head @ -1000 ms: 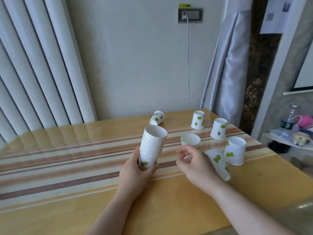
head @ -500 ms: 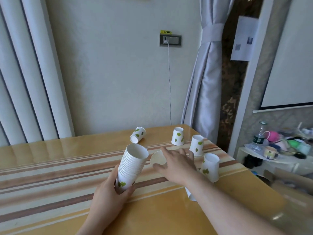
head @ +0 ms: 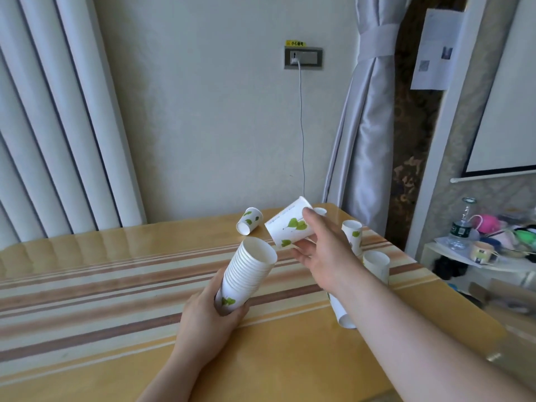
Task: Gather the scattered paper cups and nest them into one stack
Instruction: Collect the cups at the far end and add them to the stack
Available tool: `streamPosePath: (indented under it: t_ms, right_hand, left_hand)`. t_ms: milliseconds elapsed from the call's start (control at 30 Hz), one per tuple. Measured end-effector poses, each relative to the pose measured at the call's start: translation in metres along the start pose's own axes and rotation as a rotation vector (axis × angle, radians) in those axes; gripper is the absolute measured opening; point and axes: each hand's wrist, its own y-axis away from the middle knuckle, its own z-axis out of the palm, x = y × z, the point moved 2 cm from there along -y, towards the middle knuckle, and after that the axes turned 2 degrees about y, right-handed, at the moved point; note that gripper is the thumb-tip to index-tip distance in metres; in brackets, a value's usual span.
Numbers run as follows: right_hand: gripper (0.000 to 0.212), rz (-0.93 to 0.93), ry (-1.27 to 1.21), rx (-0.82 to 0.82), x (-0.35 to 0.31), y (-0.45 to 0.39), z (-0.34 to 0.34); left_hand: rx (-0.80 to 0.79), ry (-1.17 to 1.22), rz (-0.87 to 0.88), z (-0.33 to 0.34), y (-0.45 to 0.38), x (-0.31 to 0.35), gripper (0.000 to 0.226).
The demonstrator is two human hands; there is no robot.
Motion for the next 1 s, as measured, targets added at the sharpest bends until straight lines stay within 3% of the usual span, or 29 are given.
streamPosePath:
  t_ms: [67,167,333,400,467,500,600,733,800,900,1000]
  right_hand:
    - [0.011,-0.05,0.103,-0.07,0.004,0.0,0.004]
    - [0.035,-0.163,0.332,-0.123,0.014,0.003,0.007]
    - [0.033,-0.246,0.593,-0.206,0.026,0.013,0.006]
    - [0.064,-0.254,0.72,-0.297,0.025,0.017,-0.003]
    - [0.095,-0.285,0.929,-0.259,0.019,0.02,-0.02]
    - [0.093,-0.346,1.031,-0.17,0.016,0.019,-0.034]
    - [0.06,-0.458,1.318,0.139,0.011,0.017,-0.076]
    - [0.057,-0.093,1.778,0.067,0.034,0.018,-0.094]
    - [0.059,-0.023,1.78,0.053,0.042,0.02,-0.096]
    - [0.052,-0.063,1.703,0.046,0.047,0.021,-0.094]
    - [0.036,-0.221,1.334,0.088,0.048,0.025,-0.082]
  left_hand:
    - [0.003,-0.009,0.008,-0.001,0.001,-0.001,0.08]
    - [0.009,-0.035,0.011,-0.001,0.0,-0.001,0.08]
    - [0.003,-0.04,0.026,0.0,-0.001,0.0,0.078]
    - [0.007,-0.031,0.021,0.0,0.0,-0.002,0.079]
    - [0.0,-0.03,0.015,-0.001,0.0,-0.003,0.08]
    - [0.0,-0.03,0.015,-0.001,0.0,-0.003,0.08]
    - [-0.006,-0.018,0.016,0.0,0.0,-0.004,0.082]
    - [-0.021,-0.021,0.021,0.001,-0.002,-0.005,0.081]
    - [-0.023,-0.024,0.02,0.001,-0.002,-0.005,0.081]
    - [-0.019,-0.027,0.032,0.001,-0.001,-0.005,0.083]
    - [-0.012,-0.031,0.034,0.002,-0.001,-0.005,0.082]
